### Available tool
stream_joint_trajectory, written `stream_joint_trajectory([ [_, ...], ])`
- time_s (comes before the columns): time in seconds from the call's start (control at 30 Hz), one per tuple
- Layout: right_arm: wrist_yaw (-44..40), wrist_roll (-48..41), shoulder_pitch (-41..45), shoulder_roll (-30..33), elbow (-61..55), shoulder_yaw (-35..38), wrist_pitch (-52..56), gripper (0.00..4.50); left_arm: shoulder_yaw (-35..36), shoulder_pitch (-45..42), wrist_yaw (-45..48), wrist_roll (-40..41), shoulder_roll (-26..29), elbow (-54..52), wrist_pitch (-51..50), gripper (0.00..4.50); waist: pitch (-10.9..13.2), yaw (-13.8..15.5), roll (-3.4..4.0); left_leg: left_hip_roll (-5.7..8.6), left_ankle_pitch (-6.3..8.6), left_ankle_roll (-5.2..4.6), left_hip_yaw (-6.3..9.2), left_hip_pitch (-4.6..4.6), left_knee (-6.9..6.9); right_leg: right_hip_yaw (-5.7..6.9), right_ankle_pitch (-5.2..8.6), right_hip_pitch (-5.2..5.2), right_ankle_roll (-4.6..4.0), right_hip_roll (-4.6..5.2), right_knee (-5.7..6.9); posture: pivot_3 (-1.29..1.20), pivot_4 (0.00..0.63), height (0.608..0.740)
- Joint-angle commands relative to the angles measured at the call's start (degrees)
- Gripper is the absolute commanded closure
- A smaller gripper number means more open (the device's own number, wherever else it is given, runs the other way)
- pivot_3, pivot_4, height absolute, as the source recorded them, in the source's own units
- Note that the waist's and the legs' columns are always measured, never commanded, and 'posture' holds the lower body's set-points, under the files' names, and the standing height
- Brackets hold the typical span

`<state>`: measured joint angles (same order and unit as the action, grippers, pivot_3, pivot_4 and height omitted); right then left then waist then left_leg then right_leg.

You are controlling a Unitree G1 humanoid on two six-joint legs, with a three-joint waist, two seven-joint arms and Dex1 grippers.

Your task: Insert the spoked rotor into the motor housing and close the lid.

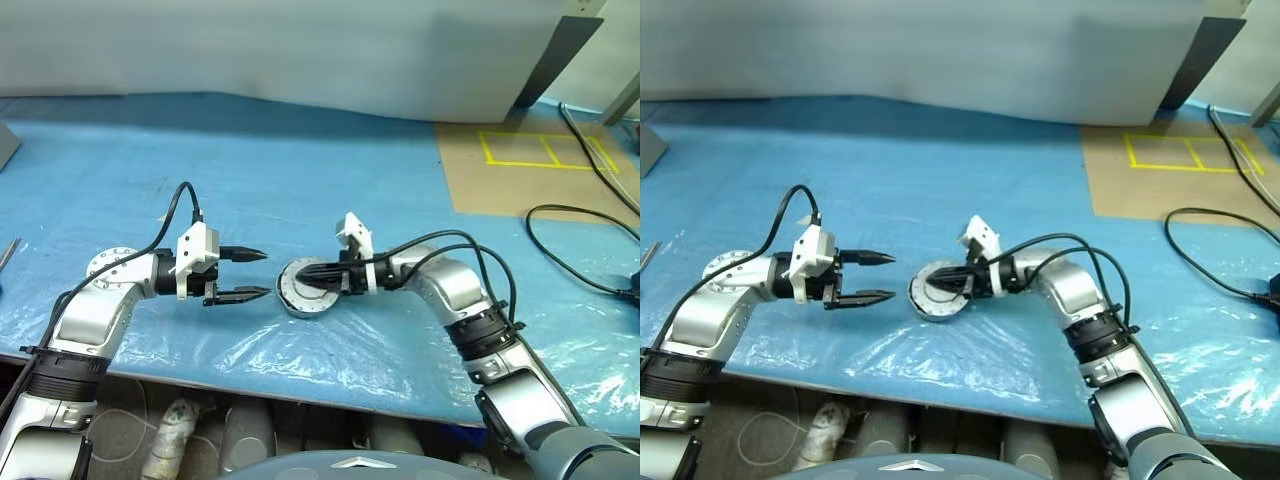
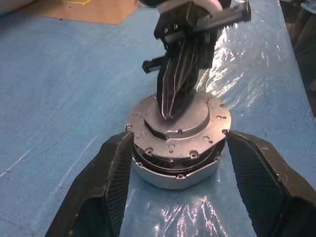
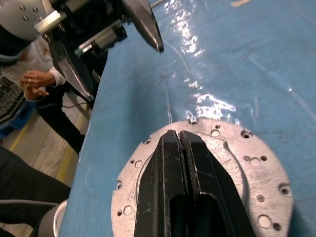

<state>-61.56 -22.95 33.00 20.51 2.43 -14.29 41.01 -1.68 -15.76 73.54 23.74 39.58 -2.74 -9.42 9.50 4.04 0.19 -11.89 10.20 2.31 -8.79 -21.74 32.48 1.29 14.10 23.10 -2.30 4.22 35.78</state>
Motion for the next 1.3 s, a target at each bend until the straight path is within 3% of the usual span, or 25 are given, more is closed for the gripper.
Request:
stream_joint_trajectory([
  [0.03,0.62,-1.53,1.64,1.19,-6.98,1.81,-0.33,4.1,0.45,-1.6,-0.13,0.44,0.24,-0.82,-0.06,1.35,0.0,-0.01,0.0,0.0,0.0,0.0,0.0,-0.03,-0.01,0.0,0.0,0.04,0.0,0.0,0.0,0.0,0.15,0.74],
  [0.1,0.36,0.62,1.1,2.55,-7.84,0.09,-2.24,3.65,0.29,-1.94,-0.13,0.33,0.04,-0.42,0.04,1.35,-0.01,0.0,-0.01,0.0,0.0,0.0,0.0,-0.02,-0.05,0.02,0.0,0.04,0.0,-0.01,0.0,0.0,0.15,0.74],
  [0.33,-1.27,2.34,-1.31,4.76,-8.62,-3.27,-5.58,1.16,-0.1,-2.33,-0.06,0.43,-0.32,-0.29,-0.21,1.35,0.0,-0.09,-0.01,0.01,0.01,0.01,0.0,-0.04,-0.1,0.03,0.0,0.05,0.0,0.0,-0.05,0.0,0.15,0.74],
  [0.47,-0.47,5.98,-1.91,5.38,-5.71,-5.47,-9.29,0.02,-0.27,-2.33,-0.08,0.37,-0.35,-0.4,-0.24,1.35,0.0,-0.07,-0.01,0.01,0.01,0.01,0.0,-0.03,-0.07,0.02,0.0,0.05,0.0,0.0,-0.03,0.0,0.15,0.74],
  [0.9,0.07,13.63,-3.14,4.66,-0.02,-9.71,-16.82,0.02,-0.15,-1.96,-0.33,0.35,-0.13,-0.73,-0.36,1.35,0.0,-0.12,-0.01,0.01,0.0,0.01,0.0,-0.02,-0.03,0.01,0.0,0.04,0.0,0.0,-0.01,0.0,0.15,0.74],
  [1.0,-0.37,14.41,-3.4,4.47,0.4,-10.08,-18.25,0.59,-0.07,-1.74,-0.41,0.39,-0.06,-0.92,-0.39,1.35,-0.01,-0.11,-0.02,0.01,0.01,0.0,0.0,-0.01,-0.02,0.01,0.0,0.02,0.0,0.0,-0.01,0.0,0.15,0.74],
  [1.1,-0.81,14.68,-3.47,4.61,0.41,-10.19,-18.67,1.53,-0.06,-1.65,-0.5,0.41,-0.02,-0.98,-0.42,1.35,-0.01,-0.12,-0.02,0.01,0.01,0.0,0.0,0.0,-0.02,0.01,0.0,0.01,0.0,0.0,0.0,0.0,0.15,0.74],
  [1.3,-1.05,13.9,-2.51,4.24,-0.97,-9.36,-17.22,1.53,-0.04,-1.62,-0.61,0.4,-0.02,-0.91,-0.33,1.35,-0.01,-0.11,-0.02,0.0,0.01,0.0,0.0,0.02,0.02,0.0,0.0,-0.02,0.0,0.0,0.01,0.0,0.15,0.74],
])
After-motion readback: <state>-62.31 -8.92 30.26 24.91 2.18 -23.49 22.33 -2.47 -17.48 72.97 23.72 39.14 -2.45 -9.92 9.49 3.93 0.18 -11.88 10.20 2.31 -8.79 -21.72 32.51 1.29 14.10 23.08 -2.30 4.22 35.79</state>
